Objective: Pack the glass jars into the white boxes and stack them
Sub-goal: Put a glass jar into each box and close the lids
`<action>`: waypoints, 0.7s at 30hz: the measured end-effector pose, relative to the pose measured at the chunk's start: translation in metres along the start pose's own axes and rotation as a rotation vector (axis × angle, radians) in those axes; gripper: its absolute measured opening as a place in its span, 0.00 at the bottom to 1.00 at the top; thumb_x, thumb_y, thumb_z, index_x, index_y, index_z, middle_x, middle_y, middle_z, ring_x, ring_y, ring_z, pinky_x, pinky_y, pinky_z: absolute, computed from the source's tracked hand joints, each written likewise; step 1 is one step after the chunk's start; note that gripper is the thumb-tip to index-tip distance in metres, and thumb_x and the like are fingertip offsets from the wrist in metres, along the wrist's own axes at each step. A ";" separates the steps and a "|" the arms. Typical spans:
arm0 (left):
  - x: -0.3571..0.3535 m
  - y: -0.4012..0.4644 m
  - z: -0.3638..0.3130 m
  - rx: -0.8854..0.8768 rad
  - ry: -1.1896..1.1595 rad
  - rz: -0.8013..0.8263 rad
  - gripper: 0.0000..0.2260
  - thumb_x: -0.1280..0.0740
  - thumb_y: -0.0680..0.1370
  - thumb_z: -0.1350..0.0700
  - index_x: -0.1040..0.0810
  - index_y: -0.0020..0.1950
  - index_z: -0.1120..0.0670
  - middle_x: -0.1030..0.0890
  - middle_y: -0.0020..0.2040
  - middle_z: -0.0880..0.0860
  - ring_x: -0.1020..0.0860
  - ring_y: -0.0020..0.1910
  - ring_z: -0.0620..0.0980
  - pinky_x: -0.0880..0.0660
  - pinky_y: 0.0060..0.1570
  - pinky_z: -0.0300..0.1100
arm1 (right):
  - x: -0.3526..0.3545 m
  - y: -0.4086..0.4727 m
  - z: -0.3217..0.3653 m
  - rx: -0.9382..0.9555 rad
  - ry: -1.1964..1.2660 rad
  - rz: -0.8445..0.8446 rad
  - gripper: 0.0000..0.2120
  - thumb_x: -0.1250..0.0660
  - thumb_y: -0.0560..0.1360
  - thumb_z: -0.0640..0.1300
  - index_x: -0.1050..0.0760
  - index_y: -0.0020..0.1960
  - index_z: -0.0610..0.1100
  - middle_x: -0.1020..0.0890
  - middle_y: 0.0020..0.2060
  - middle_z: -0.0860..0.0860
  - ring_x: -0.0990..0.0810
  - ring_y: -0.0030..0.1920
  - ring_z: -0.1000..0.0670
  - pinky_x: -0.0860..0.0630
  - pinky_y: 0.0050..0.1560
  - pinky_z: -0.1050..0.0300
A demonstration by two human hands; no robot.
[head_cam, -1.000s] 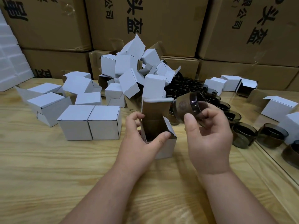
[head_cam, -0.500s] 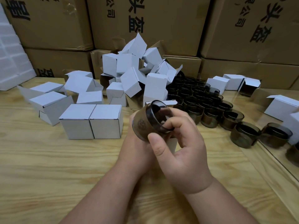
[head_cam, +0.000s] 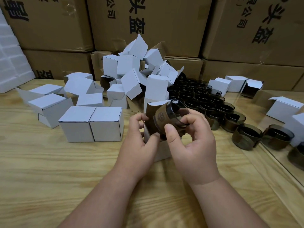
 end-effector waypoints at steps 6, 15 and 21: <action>-0.001 0.001 0.004 0.026 -0.016 0.017 0.18 0.36 0.73 0.48 0.35 0.60 0.35 0.20 0.56 0.43 0.18 0.45 0.40 0.27 0.39 0.33 | 0.002 0.003 -0.013 -0.063 -0.132 0.026 0.14 0.32 0.71 0.55 0.26 0.47 0.45 0.23 0.56 0.57 0.22 0.56 0.56 0.27 0.54 0.68; 0.001 -0.001 -0.001 0.000 -0.059 0.018 0.20 0.39 0.74 0.50 0.31 0.65 0.38 0.19 0.55 0.45 0.17 0.52 0.46 0.22 0.56 0.52 | -0.013 0.000 -0.026 -0.105 -0.233 0.174 0.09 0.28 0.68 0.51 0.27 0.41 0.51 0.23 0.53 0.65 0.23 0.59 0.56 0.27 0.58 0.60; 0.000 0.000 -0.004 -0.014 -0.070 0.023 0.24 0.39 0.74 0.51 0.31 0.69 0.37 0.20 0.53 0.38 0.18 0.51 0.44 0.23 0.52 0.44 | -0.022 -0.004 -0.032 -0.123 -0.338 0.282 0.09 0.30 0.69 0.53 0.27 0.41 0.49 0.22 0.50 0.61 0.27 0.58 0.57 0.36 0.57 0.72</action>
Point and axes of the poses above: each hand's wrist, its own y-axis towards the middle knuckle, its own x-axis out of the back of the hand, z = x × y, the point moved 10 cm from there along y, towards the middle knuckle
